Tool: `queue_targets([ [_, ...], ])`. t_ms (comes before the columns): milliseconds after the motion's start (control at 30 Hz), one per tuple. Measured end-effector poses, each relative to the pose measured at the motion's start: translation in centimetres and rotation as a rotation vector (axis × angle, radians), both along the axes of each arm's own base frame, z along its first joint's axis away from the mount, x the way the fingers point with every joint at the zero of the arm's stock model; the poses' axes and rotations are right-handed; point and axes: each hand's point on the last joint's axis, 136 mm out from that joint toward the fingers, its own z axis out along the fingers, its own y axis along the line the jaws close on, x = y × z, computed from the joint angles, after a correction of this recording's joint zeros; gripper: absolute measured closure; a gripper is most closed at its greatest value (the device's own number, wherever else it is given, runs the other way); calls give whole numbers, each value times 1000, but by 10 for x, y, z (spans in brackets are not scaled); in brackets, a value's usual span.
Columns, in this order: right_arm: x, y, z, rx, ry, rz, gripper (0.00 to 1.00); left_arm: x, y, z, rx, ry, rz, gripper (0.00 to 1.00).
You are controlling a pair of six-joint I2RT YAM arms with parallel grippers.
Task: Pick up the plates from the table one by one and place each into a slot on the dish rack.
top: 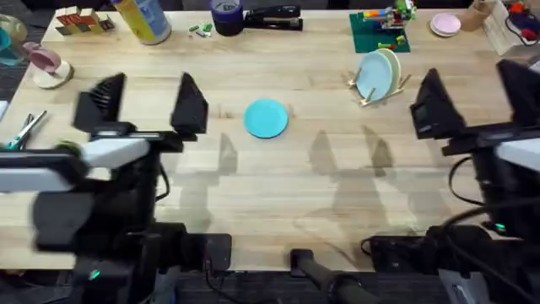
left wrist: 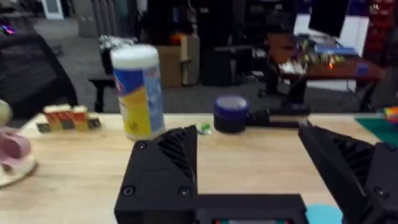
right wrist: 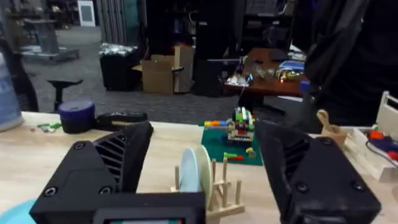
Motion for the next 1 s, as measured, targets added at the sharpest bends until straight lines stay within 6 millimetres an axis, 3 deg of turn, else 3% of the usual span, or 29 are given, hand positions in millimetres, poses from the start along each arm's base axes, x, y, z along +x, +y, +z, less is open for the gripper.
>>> queue_targets([
  [200, -4, 0, 31, 0, 15, 1, 7, -15, 6, 55, -5, -15, 36, 8],
  [433, 1, 1, 54, -1, 149, 4, 7, -12, 8, 81, -2, 181, 48, 7],
  [700, 7, 1, 52, -1, 429, 5, 8, 2, 1, 82, 3, 482, 8, 7],
  [1000, 3, 1, 34, -1, 784, 5, 7, 10, -12, 41, -18, 895, -69, 7],
])
